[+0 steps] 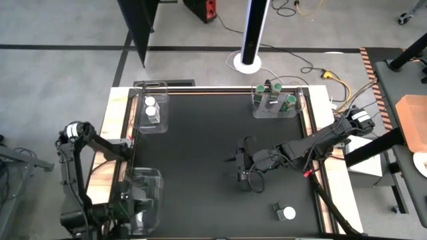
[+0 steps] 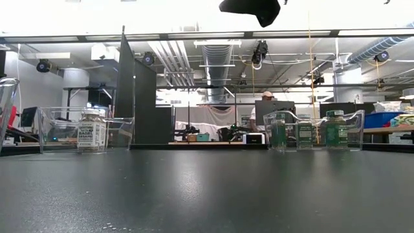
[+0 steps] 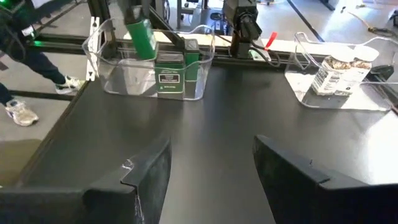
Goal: Sort spices by type
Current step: Put the top black seasoning can into the bottom left transparent bin
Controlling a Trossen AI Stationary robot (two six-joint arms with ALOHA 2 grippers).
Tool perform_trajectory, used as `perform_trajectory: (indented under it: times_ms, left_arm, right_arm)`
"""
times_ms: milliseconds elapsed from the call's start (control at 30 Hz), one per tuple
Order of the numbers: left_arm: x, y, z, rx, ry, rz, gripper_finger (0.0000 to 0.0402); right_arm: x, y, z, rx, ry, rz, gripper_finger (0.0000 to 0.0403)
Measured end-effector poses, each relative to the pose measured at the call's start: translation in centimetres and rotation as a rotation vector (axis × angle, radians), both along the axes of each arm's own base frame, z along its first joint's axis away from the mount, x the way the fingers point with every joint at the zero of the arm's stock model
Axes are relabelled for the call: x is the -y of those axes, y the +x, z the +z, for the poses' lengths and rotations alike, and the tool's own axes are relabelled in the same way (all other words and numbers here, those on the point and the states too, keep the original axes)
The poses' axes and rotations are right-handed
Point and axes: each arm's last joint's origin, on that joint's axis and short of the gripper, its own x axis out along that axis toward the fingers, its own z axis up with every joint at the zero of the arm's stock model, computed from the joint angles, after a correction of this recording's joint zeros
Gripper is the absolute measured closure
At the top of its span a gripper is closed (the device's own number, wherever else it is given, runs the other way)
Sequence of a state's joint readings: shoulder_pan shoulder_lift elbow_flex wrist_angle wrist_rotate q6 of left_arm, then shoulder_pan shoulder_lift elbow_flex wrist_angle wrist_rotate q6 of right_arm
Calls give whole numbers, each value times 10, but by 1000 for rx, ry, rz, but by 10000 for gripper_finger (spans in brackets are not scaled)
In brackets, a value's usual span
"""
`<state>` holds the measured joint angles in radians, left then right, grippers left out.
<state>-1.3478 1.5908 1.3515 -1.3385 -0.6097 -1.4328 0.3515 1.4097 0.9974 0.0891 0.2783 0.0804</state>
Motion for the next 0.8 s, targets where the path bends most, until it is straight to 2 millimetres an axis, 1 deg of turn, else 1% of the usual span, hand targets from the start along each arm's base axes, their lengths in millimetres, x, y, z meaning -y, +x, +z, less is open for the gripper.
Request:
perform_trajectory:
  times_ms: [100,267,400,533,700,800]
  left_arm:
    - [-8,1,-3,7,20,2,283]
    - [-29,-2,-5,10,8,-3,283]
    - [-37,-8,-5,43,-132,-73,283]
    - [-38,-10,-7,92,-305,-125,283]
    - [-46,-12,-33,63,-240,-122,283]
    - [-47,-13,-48,8,-238,-124,283]
  right_arm:
    - [0,0,0,-1,-13,4,188]
    - [0,0,-1,-1,-25,9,186]
    - [0,0,-1,-1,-26,10,188]
    - [0,0,-1,-1,-27,10,187]
    - [0,0,-1,-1,-27,10,188]
    - [0,0,-1,-1,-27,10,187]
